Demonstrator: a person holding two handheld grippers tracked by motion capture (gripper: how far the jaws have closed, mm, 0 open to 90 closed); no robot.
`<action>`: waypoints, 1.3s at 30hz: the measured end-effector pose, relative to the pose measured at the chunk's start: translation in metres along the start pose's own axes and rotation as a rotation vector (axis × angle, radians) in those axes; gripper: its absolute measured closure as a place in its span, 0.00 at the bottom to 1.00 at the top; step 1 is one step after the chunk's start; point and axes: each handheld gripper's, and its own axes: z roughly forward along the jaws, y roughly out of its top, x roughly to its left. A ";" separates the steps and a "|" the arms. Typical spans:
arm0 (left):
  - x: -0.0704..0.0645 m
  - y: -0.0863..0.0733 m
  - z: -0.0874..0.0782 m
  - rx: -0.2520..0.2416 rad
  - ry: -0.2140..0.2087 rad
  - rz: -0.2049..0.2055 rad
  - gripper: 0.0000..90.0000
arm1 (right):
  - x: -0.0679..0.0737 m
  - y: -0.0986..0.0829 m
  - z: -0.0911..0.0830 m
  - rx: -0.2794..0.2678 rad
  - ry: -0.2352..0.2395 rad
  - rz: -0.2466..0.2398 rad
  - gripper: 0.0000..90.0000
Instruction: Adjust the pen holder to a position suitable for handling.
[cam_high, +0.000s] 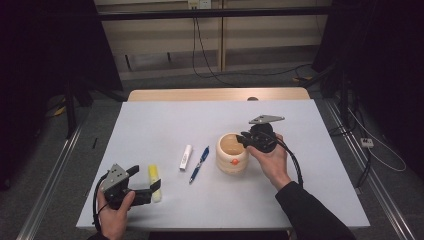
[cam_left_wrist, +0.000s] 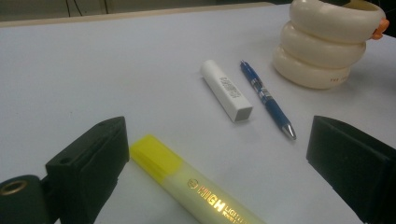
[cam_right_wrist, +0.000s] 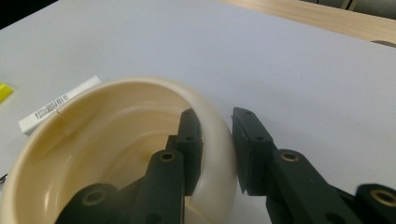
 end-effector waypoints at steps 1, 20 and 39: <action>0.000 0.000 0.000 0.001 0.000 -0.001 0.07 | 0.000 0.000 0.000 -0.002 0.000 0.001 0.81; 0.000 0.000 0.000 0.005 -0.011 0.000 0.07 | -0.001 -0.001 -0.001 -0.016 -0.002 0.005 0.58; 0.000 0.000 0.001 0.012 -0.008 -0.007 0.07 | -0.015 -0.004 -0.024 -0.129 0.072 0.039 0.16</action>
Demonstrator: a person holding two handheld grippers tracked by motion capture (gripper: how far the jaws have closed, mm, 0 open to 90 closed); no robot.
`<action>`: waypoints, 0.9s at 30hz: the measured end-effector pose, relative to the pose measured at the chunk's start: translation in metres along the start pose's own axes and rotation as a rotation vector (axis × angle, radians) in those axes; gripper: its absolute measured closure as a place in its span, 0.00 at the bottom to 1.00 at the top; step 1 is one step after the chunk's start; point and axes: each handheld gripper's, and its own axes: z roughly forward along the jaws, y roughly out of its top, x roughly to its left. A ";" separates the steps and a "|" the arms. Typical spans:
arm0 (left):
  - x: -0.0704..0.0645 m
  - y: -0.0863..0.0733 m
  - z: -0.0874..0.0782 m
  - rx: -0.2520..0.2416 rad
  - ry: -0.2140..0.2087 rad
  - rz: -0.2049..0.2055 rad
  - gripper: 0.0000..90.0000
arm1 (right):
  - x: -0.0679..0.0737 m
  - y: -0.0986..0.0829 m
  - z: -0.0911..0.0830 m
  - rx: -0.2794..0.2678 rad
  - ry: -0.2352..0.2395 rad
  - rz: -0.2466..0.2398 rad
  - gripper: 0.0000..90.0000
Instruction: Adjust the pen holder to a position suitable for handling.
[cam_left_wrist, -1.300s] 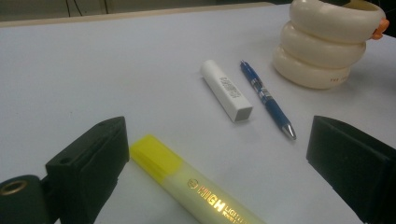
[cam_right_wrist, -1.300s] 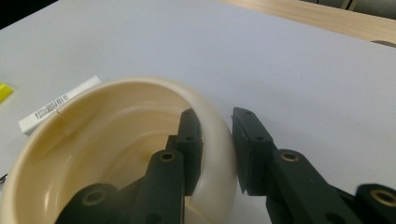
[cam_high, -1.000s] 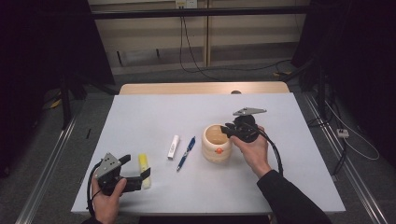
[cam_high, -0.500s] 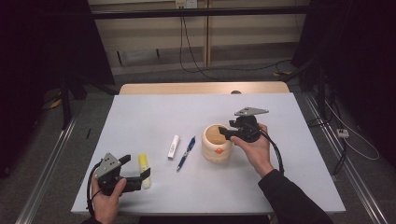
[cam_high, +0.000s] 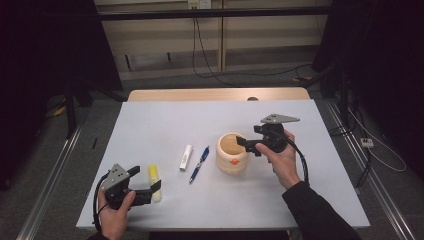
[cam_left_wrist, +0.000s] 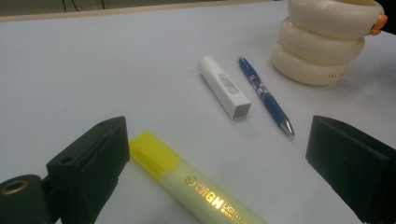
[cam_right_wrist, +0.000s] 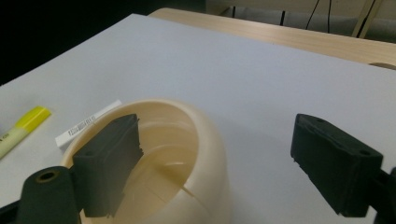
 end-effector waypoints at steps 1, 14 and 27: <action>0.000 0.000 0.000 0.000 0.000 -0.001 0.07 | -0.001 0.000 -0.002 -0.002 -0.003 -0.002 0.14; 0.002 -0.001 0.001 0.010 -0.006 -0.007 0.07 | -0.010 -0.010 -0.028 -0.041 -0.006 -0.017 0.11; 0.007 -0.003 -0.003 -0.011 0.044 -0.040 0.06 | -0.025 -0.036 -0.044 -0.043 -0.031 0.011 0.11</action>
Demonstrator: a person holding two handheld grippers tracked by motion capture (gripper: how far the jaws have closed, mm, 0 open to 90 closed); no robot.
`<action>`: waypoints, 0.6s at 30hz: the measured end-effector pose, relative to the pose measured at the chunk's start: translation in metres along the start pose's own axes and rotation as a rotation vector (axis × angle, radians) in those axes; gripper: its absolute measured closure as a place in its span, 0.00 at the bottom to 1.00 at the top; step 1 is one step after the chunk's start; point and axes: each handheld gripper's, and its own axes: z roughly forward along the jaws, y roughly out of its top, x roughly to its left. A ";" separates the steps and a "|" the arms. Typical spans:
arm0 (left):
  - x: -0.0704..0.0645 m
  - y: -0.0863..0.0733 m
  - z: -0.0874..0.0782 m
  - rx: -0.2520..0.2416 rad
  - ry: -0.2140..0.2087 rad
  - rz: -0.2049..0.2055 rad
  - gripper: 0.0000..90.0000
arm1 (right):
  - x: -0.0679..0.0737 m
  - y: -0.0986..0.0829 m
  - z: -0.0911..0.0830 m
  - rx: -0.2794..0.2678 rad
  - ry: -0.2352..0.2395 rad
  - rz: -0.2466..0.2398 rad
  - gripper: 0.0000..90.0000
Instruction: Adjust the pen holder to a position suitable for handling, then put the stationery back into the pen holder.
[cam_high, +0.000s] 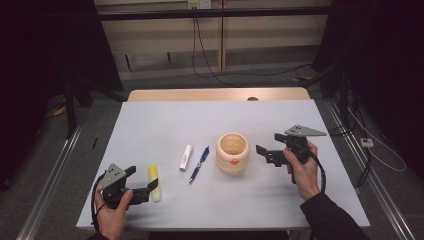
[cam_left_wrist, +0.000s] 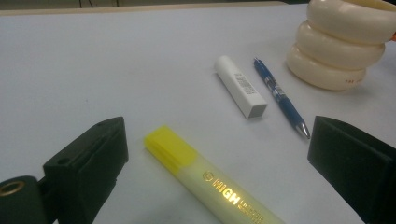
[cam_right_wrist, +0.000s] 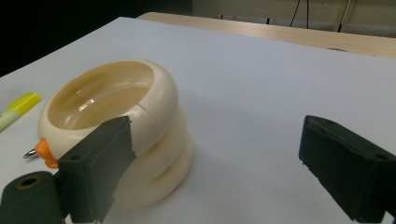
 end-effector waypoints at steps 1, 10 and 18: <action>0.000 0.000 0.000 0.001 0.000 0.000 0.06 | 0.000 -0.001 0.000 0.003 -0.002 -0.001 0.11; -0.002 0.002 -0.002 -0.025 -0.022 0.002 0.07 | 0.002 -0.015 -0.007 0.008 -0.009 -0.016 0.11; -0.001 0.002 0.001 -0.004 -0.050 -0.010 0.10 | 0.004 -0.026 -0.016 0.015 -0.018 -0.035 0.11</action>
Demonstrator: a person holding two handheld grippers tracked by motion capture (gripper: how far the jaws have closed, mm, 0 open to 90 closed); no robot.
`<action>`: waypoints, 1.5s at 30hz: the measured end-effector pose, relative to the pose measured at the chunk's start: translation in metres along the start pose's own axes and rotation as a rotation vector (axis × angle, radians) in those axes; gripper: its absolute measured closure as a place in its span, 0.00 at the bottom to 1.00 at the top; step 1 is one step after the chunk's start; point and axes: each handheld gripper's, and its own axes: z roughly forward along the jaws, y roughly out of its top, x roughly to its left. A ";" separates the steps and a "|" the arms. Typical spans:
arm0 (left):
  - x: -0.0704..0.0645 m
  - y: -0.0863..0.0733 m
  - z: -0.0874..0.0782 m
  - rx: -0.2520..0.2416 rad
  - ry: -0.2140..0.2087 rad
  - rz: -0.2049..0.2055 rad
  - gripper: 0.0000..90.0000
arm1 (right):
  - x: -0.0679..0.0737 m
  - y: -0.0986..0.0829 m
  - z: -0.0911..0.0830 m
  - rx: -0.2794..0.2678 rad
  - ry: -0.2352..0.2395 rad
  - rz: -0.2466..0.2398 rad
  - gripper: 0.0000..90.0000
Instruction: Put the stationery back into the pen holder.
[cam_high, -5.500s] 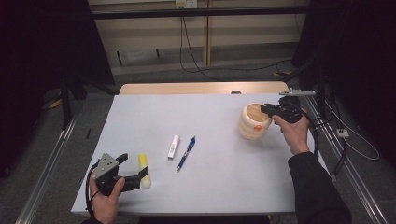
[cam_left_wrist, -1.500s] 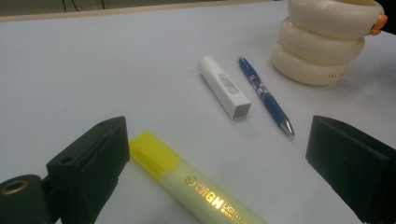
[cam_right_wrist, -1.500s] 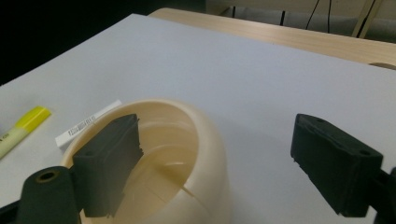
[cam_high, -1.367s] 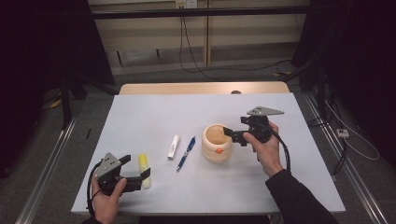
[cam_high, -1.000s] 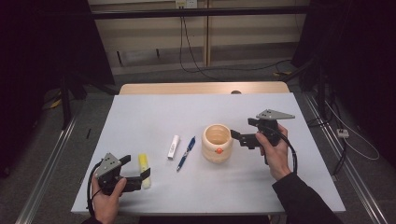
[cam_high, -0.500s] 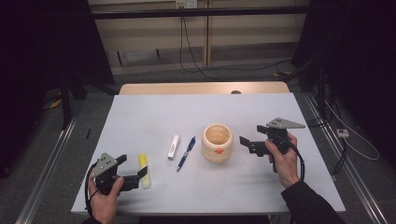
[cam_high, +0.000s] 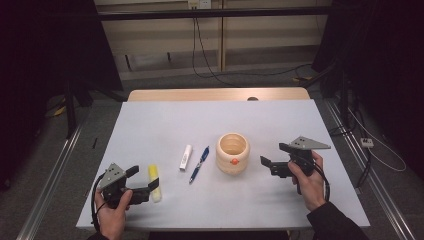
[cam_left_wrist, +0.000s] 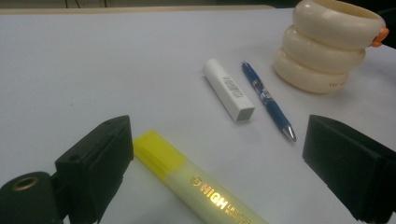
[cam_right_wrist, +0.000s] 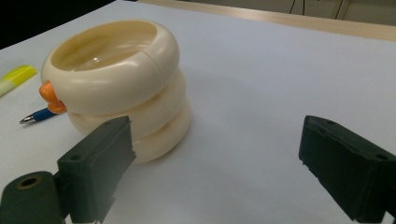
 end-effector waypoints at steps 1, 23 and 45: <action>0.000 0.000 0.000 -0.001 -0.004 0.002 0.10 | 0.000 -0.002 -0.001 0.003 -0.001 0.008 0.11; -0.007 0.006 0.007 0.043 -0.031 0.034 0.12 | 0.018 -0.037 -0.021 -0.029 -0.015 -0.038 0.07; -0.017 0.013 0.013 0.220 -0.132 0.039 1.00 | 0.025 -0.049 -0.027 -0.030 -0.003 -0.039 0.07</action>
